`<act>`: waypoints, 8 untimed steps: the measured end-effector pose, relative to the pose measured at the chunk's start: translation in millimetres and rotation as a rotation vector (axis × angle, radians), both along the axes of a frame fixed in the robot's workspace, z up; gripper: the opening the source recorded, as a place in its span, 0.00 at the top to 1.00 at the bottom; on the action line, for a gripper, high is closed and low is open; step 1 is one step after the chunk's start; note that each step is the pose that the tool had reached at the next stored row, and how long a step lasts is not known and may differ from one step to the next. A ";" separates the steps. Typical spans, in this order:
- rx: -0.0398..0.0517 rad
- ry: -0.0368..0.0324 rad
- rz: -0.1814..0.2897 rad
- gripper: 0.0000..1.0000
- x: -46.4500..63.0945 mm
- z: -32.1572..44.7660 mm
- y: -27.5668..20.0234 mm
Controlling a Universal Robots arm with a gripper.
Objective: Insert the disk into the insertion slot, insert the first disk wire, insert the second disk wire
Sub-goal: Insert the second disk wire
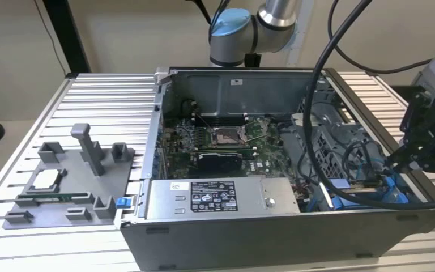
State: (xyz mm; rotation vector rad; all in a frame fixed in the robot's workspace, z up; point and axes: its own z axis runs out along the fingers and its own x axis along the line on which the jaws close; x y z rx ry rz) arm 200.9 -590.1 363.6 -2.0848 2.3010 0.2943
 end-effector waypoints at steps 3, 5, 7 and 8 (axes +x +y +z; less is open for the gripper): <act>0.0158 0.0001 0.000 1.00 0.0 0.3 0.1; 0.0284 0.0011 0.000 1.00 0.0 2.7 -0.1; 0.0408 0.0021 0.000 1.00 0.1 5.2 -0.6; 0.0459 0.0022 0.000 1.00 0.1 5.4 -0.7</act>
